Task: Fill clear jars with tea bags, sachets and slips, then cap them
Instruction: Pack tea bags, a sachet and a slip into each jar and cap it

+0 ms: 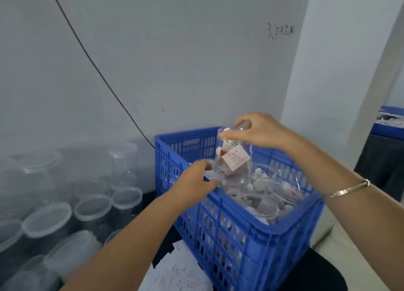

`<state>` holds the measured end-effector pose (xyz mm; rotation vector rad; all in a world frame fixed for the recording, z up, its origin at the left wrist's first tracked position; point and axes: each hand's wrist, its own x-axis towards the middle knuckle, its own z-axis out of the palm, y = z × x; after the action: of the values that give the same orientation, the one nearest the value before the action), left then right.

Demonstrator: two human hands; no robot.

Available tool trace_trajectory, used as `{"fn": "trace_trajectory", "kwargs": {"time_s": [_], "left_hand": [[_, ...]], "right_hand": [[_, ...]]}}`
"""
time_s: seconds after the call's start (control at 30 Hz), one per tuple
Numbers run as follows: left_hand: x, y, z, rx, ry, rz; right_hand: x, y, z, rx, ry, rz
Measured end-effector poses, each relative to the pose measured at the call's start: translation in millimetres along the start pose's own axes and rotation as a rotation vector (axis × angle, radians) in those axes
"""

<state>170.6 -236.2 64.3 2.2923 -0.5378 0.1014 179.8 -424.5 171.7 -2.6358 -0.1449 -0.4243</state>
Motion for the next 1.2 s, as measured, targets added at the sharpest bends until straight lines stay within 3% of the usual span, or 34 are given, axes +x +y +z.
{"fn": "trace_trajectory", "kwargs": {"time_s": [0.17,0.3,0.57,0.8,1.07,1.2], "left_hand": [[14,-26,-2,0.029,0.185,-0.039],[24,-56,-18,-0.09,0.259,-0.114],[38,-95,-39,-0.079,0.166,-0.051],[46,-103,-38,-0.055,0.204,0.084],[45,-106,-40,-0.067,0.209,0.125],[43,-106,-39,-0.051,0.211,0.13]], "right_hand": [[41,-12,-3,-0.037,0.156,-0.021],[84,-29,21,-0.045,0.169,-0.036],[154,-45,122,-0.082,-0.11,-0.002],[166,-35,175,-0.132,-0.432,0.089],[166,-32,168,-0.038,-0.575,0.105],[168,-31,171,-0.117,-0.492,0.122]]}}
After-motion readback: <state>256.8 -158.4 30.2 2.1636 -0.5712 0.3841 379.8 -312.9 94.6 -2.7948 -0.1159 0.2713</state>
